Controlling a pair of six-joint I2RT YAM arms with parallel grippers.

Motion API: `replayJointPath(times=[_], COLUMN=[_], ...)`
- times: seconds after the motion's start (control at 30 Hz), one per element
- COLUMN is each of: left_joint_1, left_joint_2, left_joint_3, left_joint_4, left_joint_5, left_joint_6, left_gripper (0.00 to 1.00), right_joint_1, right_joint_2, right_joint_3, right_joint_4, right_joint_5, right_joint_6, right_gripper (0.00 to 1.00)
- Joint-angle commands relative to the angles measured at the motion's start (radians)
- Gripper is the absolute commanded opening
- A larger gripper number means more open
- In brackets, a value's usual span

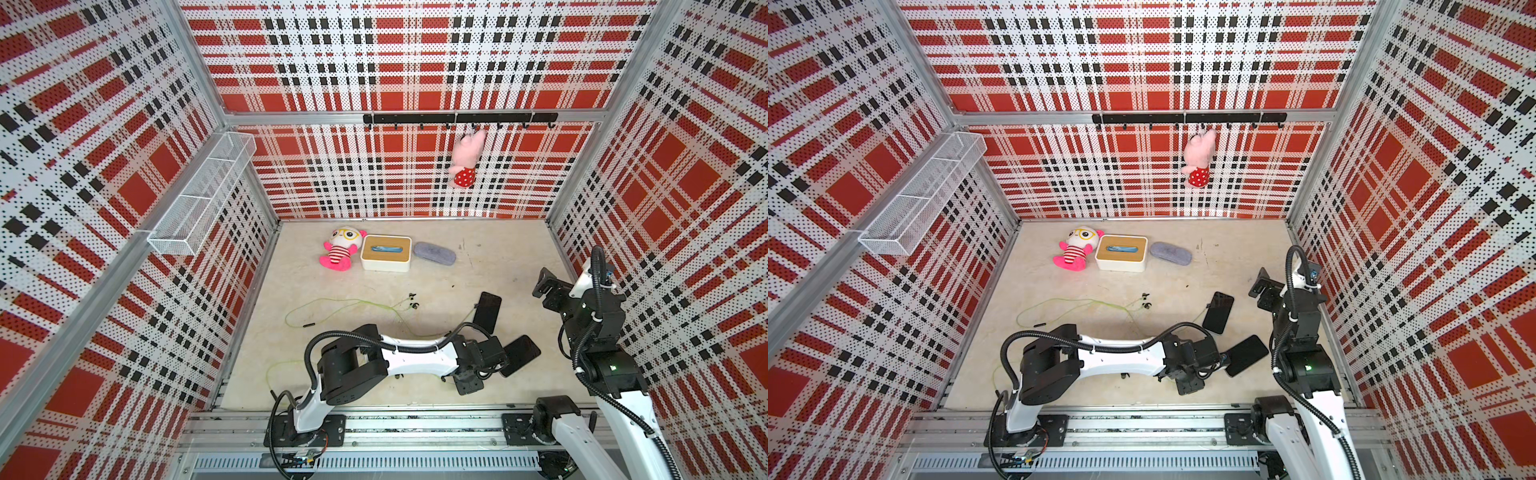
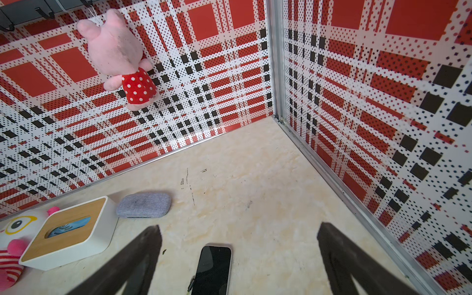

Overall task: Plug wired earphones into phones
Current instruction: Pick up the wired earphone from the center of the board.

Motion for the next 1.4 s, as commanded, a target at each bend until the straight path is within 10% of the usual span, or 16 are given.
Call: replayJointPath(times=[0.0, 0.9, 1.37], left_joint_1=[-0.01, -0.055, 0.096], left_joint_2=[0.005, 0.079, -0.306], left_joint_3=[0.003, -0.024, -0.241], left_joint_4=[-0.021, -0.061, 0.279], left_joint_5=[0.006, -0.193, -0.279], left_joint_6=[-0.034, -0.111, -0.222], left_gripper=[0.42, 0.11, 0.0], right_joint_1=[0.0, -0.001, -0.001], right_joint_2=[-0.013, -0.015, -0.004], right_joint_3=[-0.017, -0.029, -0.058], right_joint_4=[-0.002, -0.02, -0.001], right_joint_5=[-0.014, -0.007, -0.32], right_joint_6=[0.001, 0.013, 0.068], right_gripper=[1.0, 1.0, 1.0])
